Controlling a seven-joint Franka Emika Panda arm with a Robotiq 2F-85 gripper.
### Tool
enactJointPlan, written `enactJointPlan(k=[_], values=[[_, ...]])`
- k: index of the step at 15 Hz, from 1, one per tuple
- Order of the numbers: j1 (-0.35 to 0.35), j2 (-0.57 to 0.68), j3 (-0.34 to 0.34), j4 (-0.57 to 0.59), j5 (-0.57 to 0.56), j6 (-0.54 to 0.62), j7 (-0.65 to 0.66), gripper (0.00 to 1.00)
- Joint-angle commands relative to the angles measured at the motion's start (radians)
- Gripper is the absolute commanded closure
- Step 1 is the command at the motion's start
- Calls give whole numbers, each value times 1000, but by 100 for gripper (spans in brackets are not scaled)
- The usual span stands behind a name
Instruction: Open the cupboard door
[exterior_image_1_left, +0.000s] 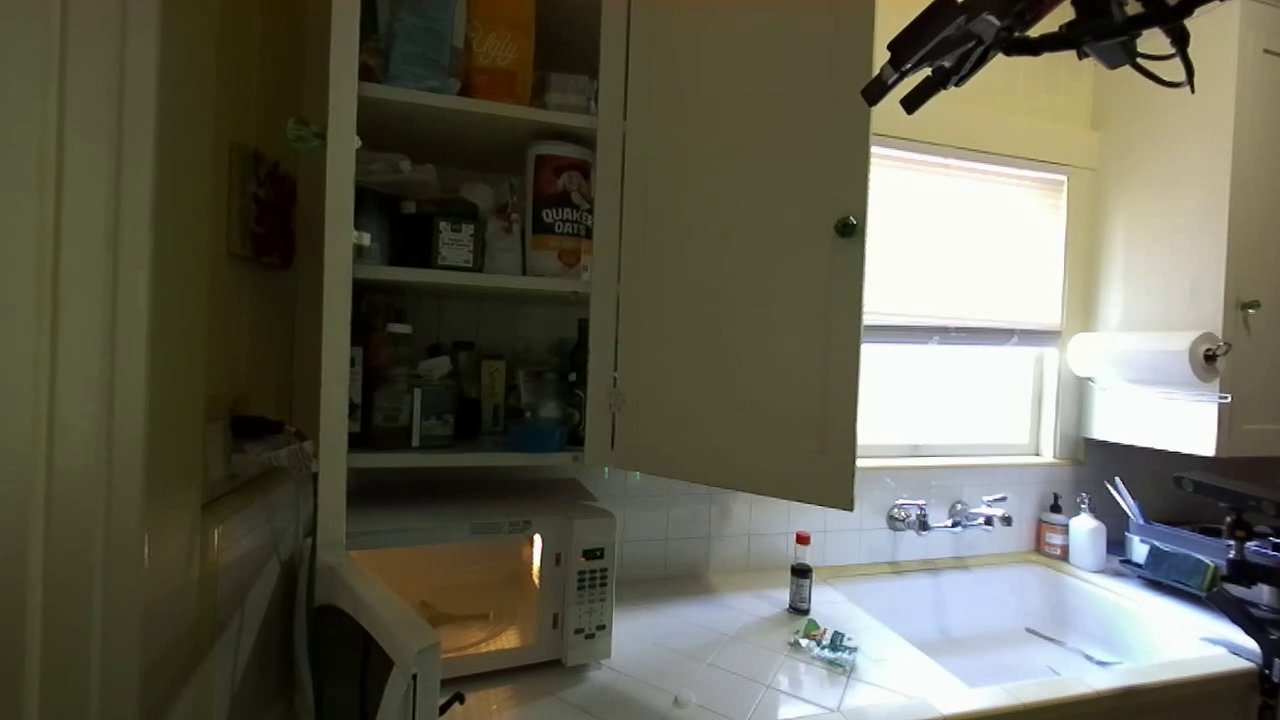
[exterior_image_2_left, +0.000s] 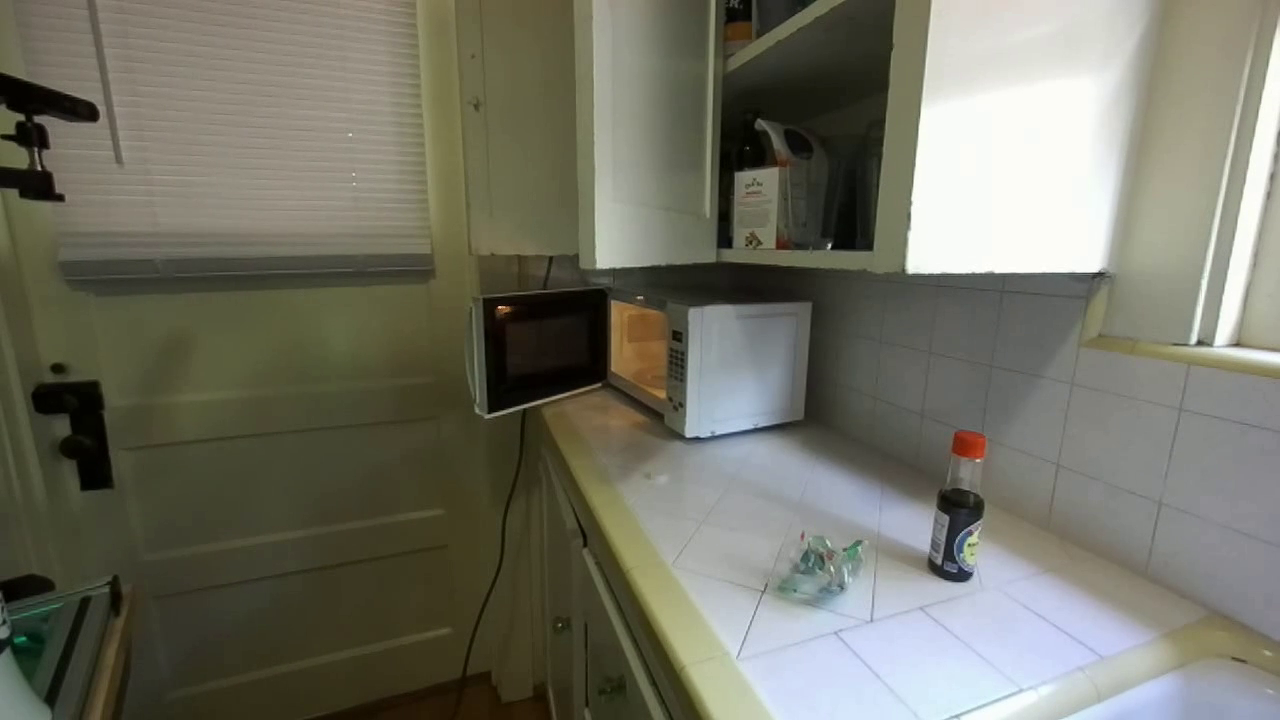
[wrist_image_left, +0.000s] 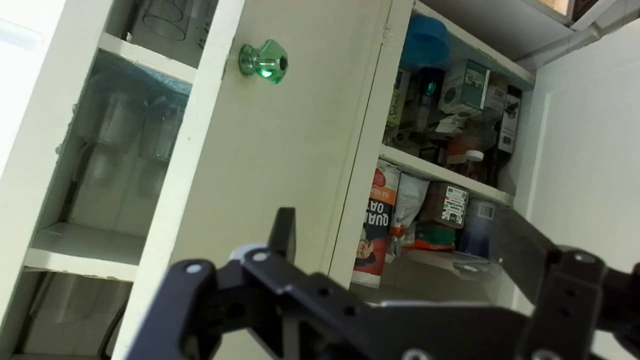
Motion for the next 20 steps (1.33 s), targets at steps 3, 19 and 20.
enactJointPlan(k=[3,19,20], values=[[-30,8,-89,42,-2,3,66,0],[59,297,-282,416,272,-163,46,0],[54,314,-288,440,289,-192,57,0]])
